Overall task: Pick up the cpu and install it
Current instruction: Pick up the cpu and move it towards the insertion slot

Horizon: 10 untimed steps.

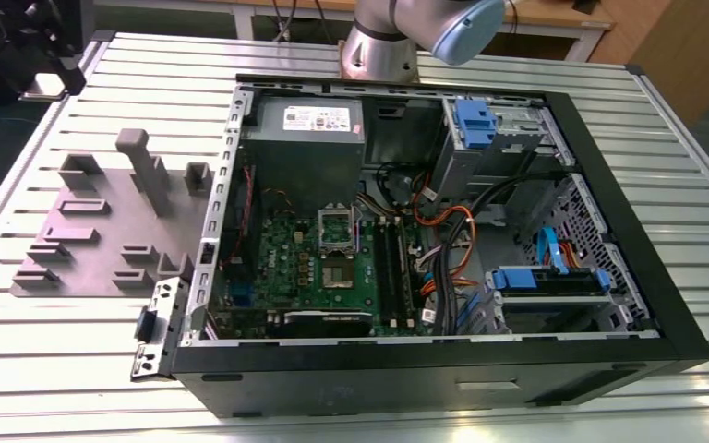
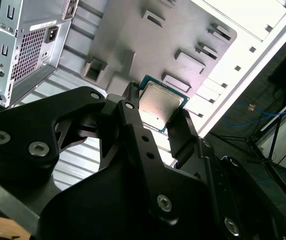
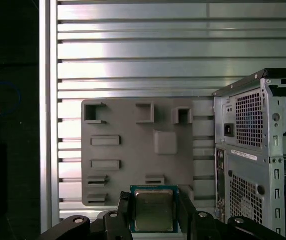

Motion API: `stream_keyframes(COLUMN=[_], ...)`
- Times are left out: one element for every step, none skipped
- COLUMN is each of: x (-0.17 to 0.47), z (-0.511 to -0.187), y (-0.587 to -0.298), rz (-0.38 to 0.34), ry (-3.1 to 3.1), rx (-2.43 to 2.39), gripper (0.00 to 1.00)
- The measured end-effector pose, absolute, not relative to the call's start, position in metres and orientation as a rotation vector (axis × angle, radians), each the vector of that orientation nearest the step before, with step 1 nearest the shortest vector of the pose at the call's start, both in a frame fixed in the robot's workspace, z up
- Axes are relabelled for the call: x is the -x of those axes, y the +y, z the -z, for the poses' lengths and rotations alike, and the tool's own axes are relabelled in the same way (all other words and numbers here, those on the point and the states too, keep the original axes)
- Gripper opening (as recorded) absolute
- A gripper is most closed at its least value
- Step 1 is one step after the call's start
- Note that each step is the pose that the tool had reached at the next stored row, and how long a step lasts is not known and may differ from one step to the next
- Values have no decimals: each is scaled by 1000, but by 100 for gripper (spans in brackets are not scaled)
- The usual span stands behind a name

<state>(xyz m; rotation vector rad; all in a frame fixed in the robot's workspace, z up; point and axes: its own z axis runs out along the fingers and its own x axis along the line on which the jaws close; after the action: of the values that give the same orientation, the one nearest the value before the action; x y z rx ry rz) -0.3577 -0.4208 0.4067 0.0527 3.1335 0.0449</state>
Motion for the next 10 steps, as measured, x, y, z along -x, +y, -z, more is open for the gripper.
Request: stream_keyframes(x=[357, 357, 357, 357, 357, 356, 356, 356, 356, 355], z=[-407, -407, -407, -407, -407, -407, -407, -407, -407, -407], y=[-421, -421, -421, -421, -421, -421, -421, -421, -421, -421], rz=[-45, -45, -45, -45, -45, -45, -45, -45, -45, -45], ry=[3134, 3134, 3134, 3134, 3133, 3133, 3134, 3134, 3134, 3134], rx=[-53, -53, -53, -53, -53, -53, -53, -53, -53, -53], gripper=[47, 47, 47, 47, 47, 47, 47, 47, 47, 47])
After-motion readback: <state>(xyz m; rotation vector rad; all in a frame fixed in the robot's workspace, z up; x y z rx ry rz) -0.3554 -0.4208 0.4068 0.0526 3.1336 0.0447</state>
